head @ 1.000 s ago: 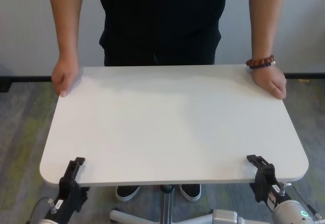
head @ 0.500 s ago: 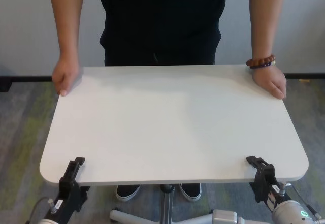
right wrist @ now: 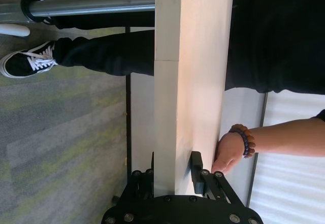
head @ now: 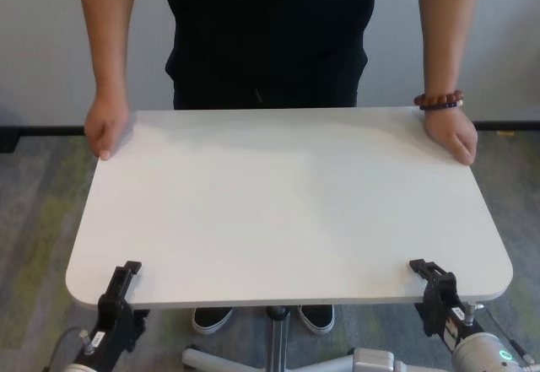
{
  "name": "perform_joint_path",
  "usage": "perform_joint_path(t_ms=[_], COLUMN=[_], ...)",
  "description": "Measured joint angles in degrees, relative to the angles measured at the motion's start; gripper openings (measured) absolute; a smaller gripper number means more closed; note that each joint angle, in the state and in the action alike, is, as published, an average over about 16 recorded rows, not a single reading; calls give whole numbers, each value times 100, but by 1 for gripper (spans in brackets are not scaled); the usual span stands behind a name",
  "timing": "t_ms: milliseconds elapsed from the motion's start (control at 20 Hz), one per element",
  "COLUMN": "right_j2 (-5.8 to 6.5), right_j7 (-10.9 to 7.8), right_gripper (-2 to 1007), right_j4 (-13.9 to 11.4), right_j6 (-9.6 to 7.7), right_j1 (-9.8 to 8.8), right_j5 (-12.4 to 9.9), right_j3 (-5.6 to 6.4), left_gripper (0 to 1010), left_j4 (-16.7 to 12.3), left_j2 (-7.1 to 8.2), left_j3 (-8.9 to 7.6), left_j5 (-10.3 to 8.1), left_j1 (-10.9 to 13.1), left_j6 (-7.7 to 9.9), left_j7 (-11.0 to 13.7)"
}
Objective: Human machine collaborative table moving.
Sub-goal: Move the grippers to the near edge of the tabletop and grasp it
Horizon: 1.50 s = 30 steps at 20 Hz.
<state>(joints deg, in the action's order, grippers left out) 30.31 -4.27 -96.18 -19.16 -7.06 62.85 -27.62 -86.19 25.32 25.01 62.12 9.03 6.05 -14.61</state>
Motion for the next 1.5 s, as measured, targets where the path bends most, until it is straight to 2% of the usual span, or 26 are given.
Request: perform_joint_path(t_ms=[400, 1100, 1500], right_j2=[0, 0, 0], right_j7=[0, 0, 0], right_gripper=[317, 317, 317], right_j4=[-1, -2, -2], right_j6=[-1, 0, 0], right_j1=[0, 0, 0], right_j5=[0, 0, 0], right_j3=[0, 0, 0], left_gripper=[928, 613, 516], left_j4=[0, -1, -2], left_j2=[0, 0, 0], left_j3=[0, -1, -2], left_j5=[0, 0, 0], left_j1=[0, 0, 0], left_j6=[0, 0, 0], left_j7=[0, -4, -9])
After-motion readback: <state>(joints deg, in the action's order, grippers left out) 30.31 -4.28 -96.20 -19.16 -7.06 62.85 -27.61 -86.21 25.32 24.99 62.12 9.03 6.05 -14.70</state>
